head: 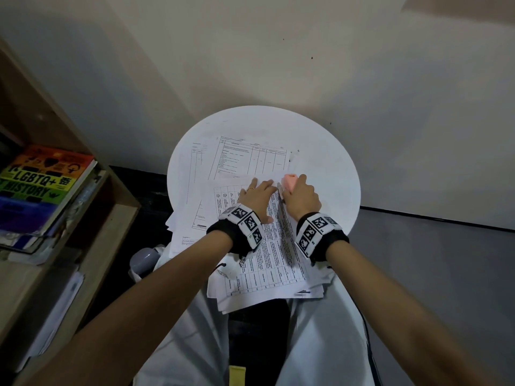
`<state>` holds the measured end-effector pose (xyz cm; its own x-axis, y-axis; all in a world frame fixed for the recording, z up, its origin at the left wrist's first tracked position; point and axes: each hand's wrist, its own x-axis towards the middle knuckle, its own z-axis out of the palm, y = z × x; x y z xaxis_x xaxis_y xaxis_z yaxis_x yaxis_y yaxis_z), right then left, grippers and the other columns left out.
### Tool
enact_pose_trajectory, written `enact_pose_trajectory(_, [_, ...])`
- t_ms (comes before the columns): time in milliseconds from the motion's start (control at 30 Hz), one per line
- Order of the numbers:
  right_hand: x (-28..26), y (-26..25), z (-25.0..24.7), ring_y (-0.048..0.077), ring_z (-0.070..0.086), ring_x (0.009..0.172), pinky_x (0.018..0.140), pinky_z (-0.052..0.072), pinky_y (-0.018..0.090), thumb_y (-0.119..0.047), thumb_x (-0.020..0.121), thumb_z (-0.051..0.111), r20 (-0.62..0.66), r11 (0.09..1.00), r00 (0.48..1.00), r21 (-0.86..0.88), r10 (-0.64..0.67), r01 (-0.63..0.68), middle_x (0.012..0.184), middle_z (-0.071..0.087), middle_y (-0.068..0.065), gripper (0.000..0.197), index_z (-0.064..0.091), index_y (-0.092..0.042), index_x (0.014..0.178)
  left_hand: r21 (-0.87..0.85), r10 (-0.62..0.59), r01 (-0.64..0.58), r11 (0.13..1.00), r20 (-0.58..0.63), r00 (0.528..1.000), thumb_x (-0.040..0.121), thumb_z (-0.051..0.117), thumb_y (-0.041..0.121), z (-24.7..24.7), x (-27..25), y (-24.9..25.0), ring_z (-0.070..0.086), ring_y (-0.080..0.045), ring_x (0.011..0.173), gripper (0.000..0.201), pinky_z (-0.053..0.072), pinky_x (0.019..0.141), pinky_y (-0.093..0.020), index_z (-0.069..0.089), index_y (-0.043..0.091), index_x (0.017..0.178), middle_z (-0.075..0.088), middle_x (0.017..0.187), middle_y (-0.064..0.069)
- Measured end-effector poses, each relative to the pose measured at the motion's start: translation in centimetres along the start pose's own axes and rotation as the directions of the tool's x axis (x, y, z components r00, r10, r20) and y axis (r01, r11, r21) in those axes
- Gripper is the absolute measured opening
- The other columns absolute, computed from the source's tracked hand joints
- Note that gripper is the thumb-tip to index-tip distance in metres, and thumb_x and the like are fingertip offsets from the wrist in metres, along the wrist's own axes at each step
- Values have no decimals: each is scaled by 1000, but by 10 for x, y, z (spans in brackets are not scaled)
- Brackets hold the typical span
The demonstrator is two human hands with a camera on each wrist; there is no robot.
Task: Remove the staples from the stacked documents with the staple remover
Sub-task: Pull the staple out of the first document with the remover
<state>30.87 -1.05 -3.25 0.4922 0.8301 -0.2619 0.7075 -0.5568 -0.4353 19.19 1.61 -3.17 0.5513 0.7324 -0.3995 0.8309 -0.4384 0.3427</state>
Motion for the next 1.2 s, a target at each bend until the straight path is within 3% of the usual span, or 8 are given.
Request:
enact_pose_trajectory(167, [6,-3,2,38,57,110,81,45,40,-37,97,48,-21,998,998,-39,-57,56,122,58,19,49,36,-6,134,26,14,-14,1000,13,1000,82,71,25,0,0,-1,-3,-28,148,86,12,117,-55,18,17,150,3,160,3])
enact_pose_trajectory(433, [8,-7,4,36,57,110,81,44,39,-27,97,49,-27,999,999,-17,-40,39,124,57,18,43,36,-6,133,41,18,-19,999,10,1000,82,71,25,0,0,-1,-1,-28,148,85,13,117,-56,20,18,149,4,160,2])
enact_pose_trajectory(700, [8,-7,12,38,61,101,73,43,38,-44,99,39,-89,993,990,-61,-111,106,119,60,18,48,38,-5,128,48,19,-20,999,13,1000,82,71,25,1,0,-1,-1,-29,148,82,14,116,-58,23,19,148,6,160,2])
enact_pose_trajectory(900, [17,-9,2,39,53,116,88,44,43,-33,96,50,20,992,999,124,34,-36,130,51,21,48,36,-3,132,51,19,-19,999,10,1000,81,71,26,0,1,-2,-1,-28,148,82,14,116,-57,24,17,147,5,160,3])
enact_pose_trajectory(1033, [19,-10,2,38,51,119,91,43,42,-31,96,51,45,978,996,193,77,-85,134,48,20,48,36,-4,133,49,19,-19,999,10,1000,81,71,26,1,1,-1,0,-28,148,82,14,116,-58,23,17,147,6,160,3])
enact_pose_trajectory(1200, [17,-7,6,37,57,110,80,42,40,-37,98,46,-36,999,999,-4,-35,35,124,57,19,47,37,-7,132,50,18,-19,999,15,1000,81,71,26,0,1,-1,-1,-28,148,84,14,116,-58,22,20,148,5,160,3])
